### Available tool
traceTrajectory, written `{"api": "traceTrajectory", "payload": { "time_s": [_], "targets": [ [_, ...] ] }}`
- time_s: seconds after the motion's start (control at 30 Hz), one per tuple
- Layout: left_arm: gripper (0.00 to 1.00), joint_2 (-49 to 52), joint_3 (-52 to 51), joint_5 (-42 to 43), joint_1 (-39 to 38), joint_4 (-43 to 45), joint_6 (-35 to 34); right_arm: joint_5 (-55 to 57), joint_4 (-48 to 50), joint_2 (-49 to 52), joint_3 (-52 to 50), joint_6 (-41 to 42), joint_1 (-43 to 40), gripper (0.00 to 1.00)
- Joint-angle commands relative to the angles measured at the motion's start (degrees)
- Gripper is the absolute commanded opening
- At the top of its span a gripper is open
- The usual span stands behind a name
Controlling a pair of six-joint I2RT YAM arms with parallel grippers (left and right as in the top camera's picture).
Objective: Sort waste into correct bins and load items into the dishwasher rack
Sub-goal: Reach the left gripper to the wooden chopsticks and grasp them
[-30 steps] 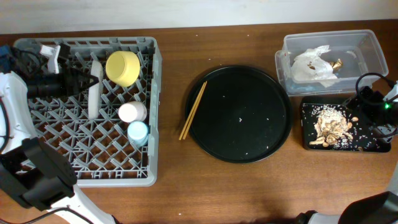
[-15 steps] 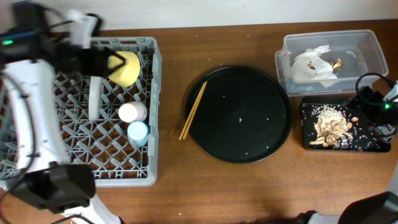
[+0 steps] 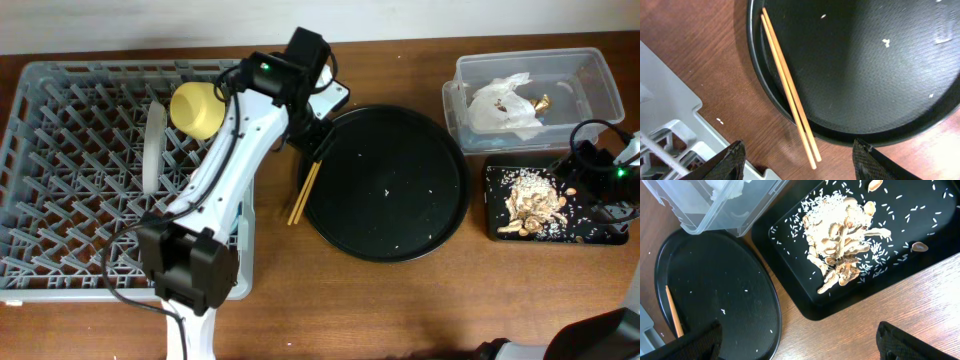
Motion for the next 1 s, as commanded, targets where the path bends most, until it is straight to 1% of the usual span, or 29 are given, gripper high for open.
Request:
{"api": "traceTrajectory", "payload": {
  "time_s": [0.0, 0.07, 0.13, 0.23, 0.37, 0.47, 0.67, 0.93, 0.97],
  "targets": [
    [0.67, 4.5, -0.2, -3.3, -0.8, 0.2, -1.5, -0.5, -0.2, 0.3, -0.2, -0.5, 0.0, 0.99],
    [0.67, 7.0, -0.2, -8.0, -0.8, 0.2, -3.1, -0.5, -0.1, 0.3, -0.2, -0.5, 0.0, 0.99],
    [0.67, 8.9, -0.2, -8.8, -0.8, 0.7, -3.1, -0.5, -0.1, 0.3, -0.2, -0.5, 0.0, 0.99],
    [0.66, 10.4, -0.2, -8.8, -1.2, 1.5, -3.1, -0.5, -0.1, 0.3, -0.2, -0.7, 0.0, 0.99],
    [0.66, 11.3, -0.2, -8.8, -2.8, 1.4, 1.3, 0.6, 0.2, 0.3, -0.2, -0.7, 0.0, 0.99],
    [0.66, 14.1, -0.8, -8.8, -4.0, 1.5, 3.6, 0.6, 0.2, 0.3, -0.2, -0.7, 0.0, 0.99],
    [0.65, 18.4, -1.0, -8.8, -3.9, 2.0, 3.6, 0.6, 0.2, 0.3, -0.2, -0.7, 0.0, 0.99],
    [0.64, 21.0, -1.0, -8.6, -4.0, 3.1, 3.6, 0.6, 0.1, 0.3, -0.2, -0.7, 0.0, 0.99],
    [0.59, 21.9, -1.0, -8.6, -4.0, 3.2, 3.6, 0.6, 0.2, 0.3, -0.2, -0.7, 0.0, 0.99]
  ]
}}
